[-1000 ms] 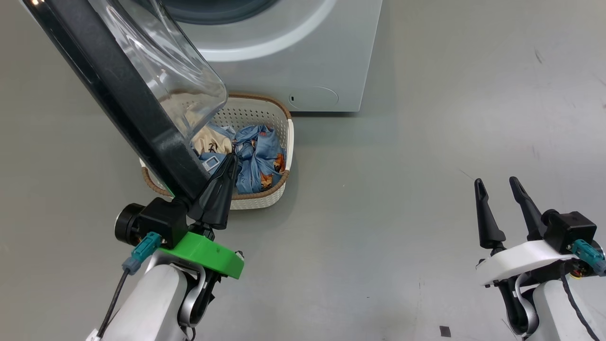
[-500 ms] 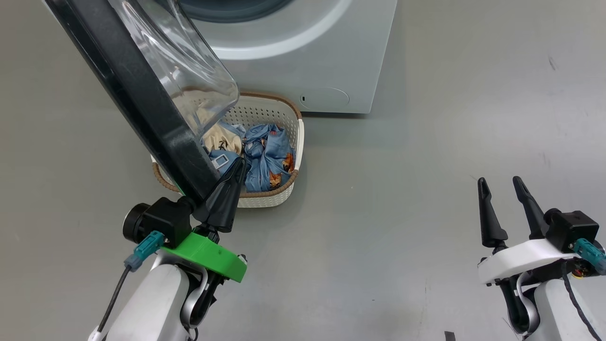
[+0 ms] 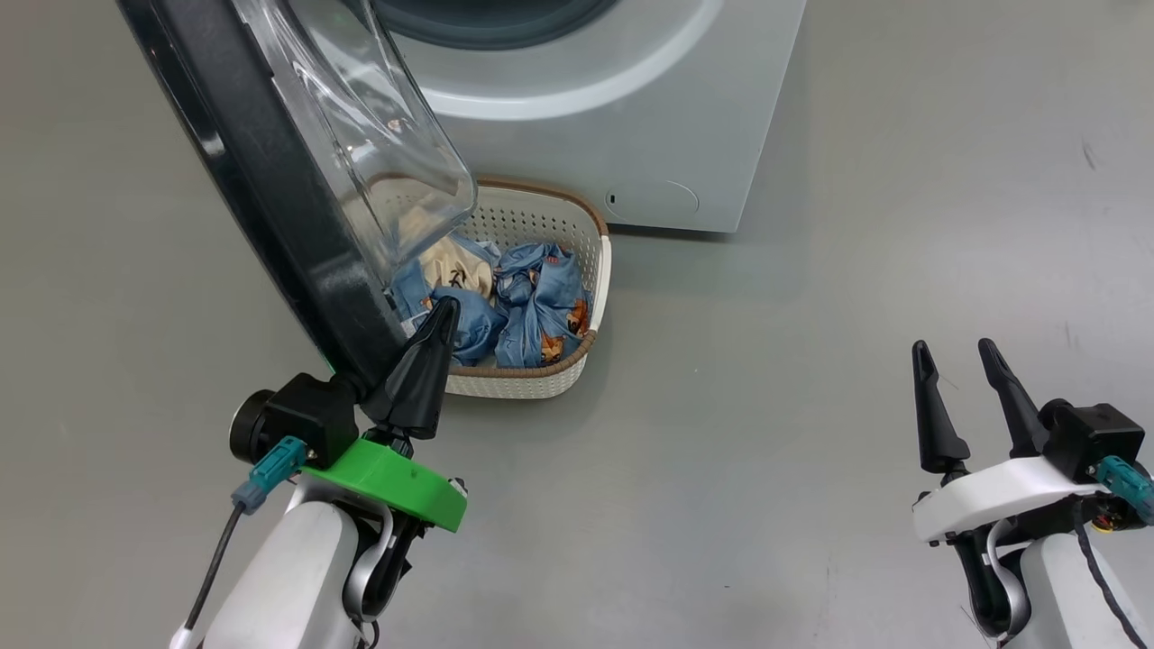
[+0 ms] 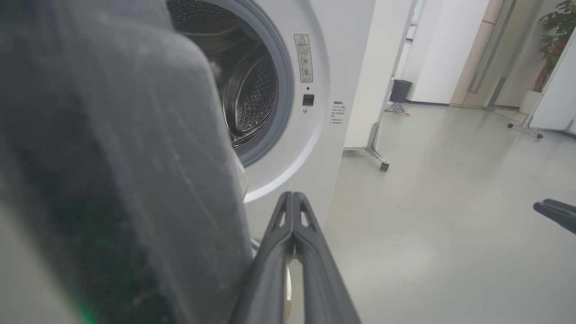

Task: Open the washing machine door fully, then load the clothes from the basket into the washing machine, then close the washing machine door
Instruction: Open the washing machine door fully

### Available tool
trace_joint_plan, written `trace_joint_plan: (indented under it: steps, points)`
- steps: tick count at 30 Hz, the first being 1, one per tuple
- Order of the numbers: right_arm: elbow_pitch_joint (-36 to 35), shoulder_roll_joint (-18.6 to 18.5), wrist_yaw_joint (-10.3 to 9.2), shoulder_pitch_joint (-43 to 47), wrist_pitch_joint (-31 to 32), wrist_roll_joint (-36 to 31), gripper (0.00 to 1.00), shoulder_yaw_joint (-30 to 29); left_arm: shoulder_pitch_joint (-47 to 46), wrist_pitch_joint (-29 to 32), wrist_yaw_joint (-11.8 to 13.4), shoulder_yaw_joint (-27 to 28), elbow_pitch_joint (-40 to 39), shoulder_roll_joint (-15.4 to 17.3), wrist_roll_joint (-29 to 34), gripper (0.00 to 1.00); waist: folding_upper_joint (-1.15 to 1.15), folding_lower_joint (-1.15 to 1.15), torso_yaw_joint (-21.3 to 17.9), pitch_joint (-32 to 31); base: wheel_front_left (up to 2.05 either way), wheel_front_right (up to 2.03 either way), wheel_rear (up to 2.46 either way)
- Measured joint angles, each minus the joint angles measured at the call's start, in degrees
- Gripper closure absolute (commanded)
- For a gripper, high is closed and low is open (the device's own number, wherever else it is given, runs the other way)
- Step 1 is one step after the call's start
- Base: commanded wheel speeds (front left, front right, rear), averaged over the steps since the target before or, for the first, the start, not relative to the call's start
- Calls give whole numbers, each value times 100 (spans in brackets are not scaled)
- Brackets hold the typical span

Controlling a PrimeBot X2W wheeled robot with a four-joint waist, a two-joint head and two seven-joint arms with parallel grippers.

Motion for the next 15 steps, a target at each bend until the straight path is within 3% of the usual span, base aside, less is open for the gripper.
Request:
trace_joint_plan:
  steps: [15]
  points:
    - [42,29,5,58,0,0,0,-30,246,0,143,215,8,1,48,100,0,0,365,-90,0,0,0]
